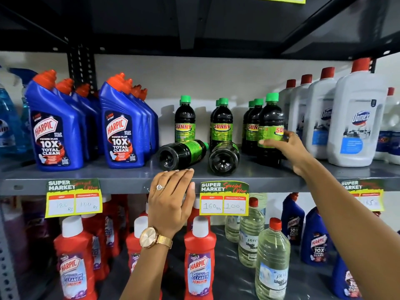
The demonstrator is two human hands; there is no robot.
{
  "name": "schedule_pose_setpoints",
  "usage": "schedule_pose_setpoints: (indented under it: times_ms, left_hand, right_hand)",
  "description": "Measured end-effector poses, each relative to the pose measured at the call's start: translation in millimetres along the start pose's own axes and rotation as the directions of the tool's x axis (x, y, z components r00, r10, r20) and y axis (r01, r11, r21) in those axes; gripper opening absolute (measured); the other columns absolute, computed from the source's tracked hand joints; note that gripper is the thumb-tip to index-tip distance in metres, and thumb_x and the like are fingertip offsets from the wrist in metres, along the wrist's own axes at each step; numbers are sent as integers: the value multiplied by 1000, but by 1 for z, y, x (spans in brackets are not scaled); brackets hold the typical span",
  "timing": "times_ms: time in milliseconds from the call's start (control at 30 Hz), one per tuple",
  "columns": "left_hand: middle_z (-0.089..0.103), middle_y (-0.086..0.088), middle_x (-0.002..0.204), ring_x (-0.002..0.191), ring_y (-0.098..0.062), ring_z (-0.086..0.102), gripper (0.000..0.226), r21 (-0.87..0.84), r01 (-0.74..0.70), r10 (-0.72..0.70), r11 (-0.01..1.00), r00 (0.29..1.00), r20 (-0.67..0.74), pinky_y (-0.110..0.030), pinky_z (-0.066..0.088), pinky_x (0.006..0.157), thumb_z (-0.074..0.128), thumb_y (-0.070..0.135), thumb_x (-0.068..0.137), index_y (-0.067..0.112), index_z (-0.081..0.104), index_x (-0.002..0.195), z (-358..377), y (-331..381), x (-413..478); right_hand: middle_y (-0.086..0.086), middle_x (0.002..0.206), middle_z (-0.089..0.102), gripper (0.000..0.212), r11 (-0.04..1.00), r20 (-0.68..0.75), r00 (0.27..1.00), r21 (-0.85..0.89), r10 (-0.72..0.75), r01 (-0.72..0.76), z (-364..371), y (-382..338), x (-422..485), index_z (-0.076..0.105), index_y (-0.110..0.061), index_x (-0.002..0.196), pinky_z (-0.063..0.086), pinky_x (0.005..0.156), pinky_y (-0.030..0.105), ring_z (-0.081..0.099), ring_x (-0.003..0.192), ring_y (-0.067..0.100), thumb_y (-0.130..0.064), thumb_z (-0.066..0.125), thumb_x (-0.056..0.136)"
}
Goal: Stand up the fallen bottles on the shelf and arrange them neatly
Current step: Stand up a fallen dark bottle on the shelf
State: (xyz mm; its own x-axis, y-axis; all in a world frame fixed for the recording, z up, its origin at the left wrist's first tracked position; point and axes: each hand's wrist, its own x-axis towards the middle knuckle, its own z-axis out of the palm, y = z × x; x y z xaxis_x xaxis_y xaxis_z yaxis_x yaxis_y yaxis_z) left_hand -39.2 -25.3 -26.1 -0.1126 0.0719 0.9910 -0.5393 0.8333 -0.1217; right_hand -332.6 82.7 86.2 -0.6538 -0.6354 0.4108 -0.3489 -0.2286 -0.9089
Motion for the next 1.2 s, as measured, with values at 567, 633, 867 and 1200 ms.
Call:
schedule_pose_setpoints:
  times_ms: [567,633,867,1200]
  left_hand:
    - [74,-4,106,99,-24,67,34,-19,53,-52,998,997,51,-40,43,99,47,27,97,9,74,109,-2,2,1]
    - [74,-4,106,100,-24,67,33,-21,61,-60,998,997,57,-39,42,100,49,26,95,9,74,108,-4,3,1]
    - [74,-4,105,102,-21,63,31,-17,81,-79,997,995,62,-36,40,101,50,25,94,9,74,108,-6,6,3]
    - [69,-9,102,93,-23,58,33,49,-22,20,999,999,36,-37,39,90,54,30,91,12,71,113,-17,-23,2]
  right_hand:
    - [6,100,70,61,985,-84,996,-169,31,-45,-1,5,-3,63,-11,104,49,86,33,64,101,25,-22,94,52]
    - [4,103,66,76,975,-147,989,-217,7,-40,2,3,-6,57,-7,109,46,77,26,61,97,21,-29,96,48]
    - [9,116,60,83,938,-172,985,-343,-4,-56,2,-1,-11,47,-10,111,44,73,27,53,97,20,-34,96,48]
    - [-3,61,56,62,691,-26,863,-612,-504,385,55,-45,-73,53,-18,67,40,53,26,59,60,16,-76,38,82]
